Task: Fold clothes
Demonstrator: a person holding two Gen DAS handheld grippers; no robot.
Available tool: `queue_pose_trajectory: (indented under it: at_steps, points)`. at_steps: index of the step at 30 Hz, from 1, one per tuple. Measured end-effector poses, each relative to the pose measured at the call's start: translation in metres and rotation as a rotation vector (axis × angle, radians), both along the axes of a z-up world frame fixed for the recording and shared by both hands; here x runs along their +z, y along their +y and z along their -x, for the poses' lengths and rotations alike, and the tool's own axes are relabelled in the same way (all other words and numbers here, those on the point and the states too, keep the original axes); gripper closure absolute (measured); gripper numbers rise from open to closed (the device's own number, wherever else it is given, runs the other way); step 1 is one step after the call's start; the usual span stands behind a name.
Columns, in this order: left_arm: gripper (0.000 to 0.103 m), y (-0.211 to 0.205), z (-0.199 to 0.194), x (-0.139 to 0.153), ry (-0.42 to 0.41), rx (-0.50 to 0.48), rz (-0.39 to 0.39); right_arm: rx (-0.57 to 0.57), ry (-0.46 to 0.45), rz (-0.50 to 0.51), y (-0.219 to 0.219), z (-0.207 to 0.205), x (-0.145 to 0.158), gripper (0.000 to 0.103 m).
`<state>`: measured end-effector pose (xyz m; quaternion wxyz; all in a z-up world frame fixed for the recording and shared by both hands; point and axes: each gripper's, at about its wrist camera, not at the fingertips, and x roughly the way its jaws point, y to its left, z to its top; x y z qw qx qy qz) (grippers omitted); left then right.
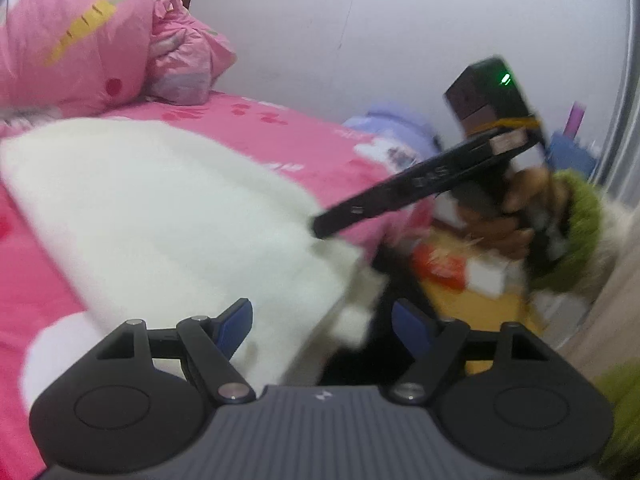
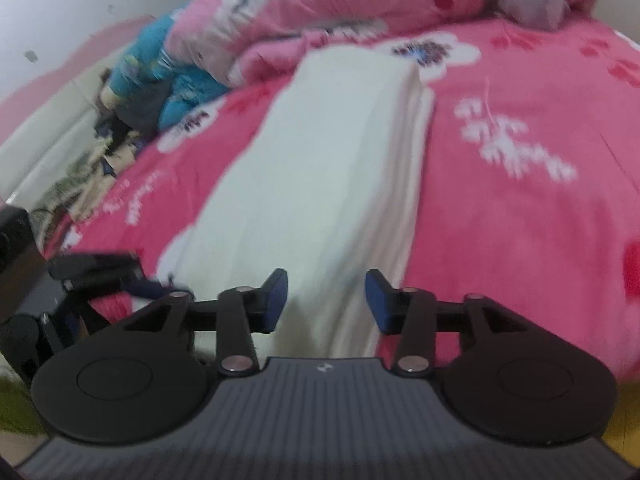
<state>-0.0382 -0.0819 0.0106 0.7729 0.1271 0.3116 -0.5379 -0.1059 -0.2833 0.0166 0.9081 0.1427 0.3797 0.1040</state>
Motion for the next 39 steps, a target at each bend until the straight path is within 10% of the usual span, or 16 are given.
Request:
queue_pose_trajectory:
  at_steps: [4,6,9,19,30,33,34,36,39]
  points:
    - [0.056,-0.001,0.01,-0.009,-0.1,0.018,-0.09,-0.052,0.027,0.037,0.011,0.01,-0.008,0.083]
    - [0.091,-0.004,0.012,-0.013,-0.131,0.027,-0.133,-0.075,0.02,0.027,0.011,0.015,-0.004,0.09]
    - [0.102,0.002,0.01,-0.014,-0.1,0.021,-0.136,-0.103,-0.005,-0.021,0.006,0.022,0.006,0.092]
    - [0.099,0.023,0.003,-0.016,0.021,0.0,-0.132,-0.197,0.057,-0.11,-0.014,0.028,-0.024,0.094]
    - [0.037,0.063,-0.02,0.0,0.244,0.141,0.054,-0.274,0.056,-0.406,-0.035,0.049,-0.021,0.055]
    - [0.043,0.064,-0.031,-0.005,0.293,0.215,0.064,-0.26,0.069,-0.391,-0.026,0.039,-0.026,0.06]
    - [0.048,0.062,-0.034,-0.008,0.303,0.231,0.058,-0.252,0.075,-0.378,-0.022,0.036,-0.028,0.078]
    - [0.088,0.059,-0.038,-0.014,0.313,0.245,0.036,-0.231,0.068,-0.352,-0.014,0.031,-0.027,0.089]
    - [0.093,0.06,-0.042,-0.018,0.348,0.272,0.045,-0.178,-0.043,-0.362,-0.008,0.034,-0.012,0.091]
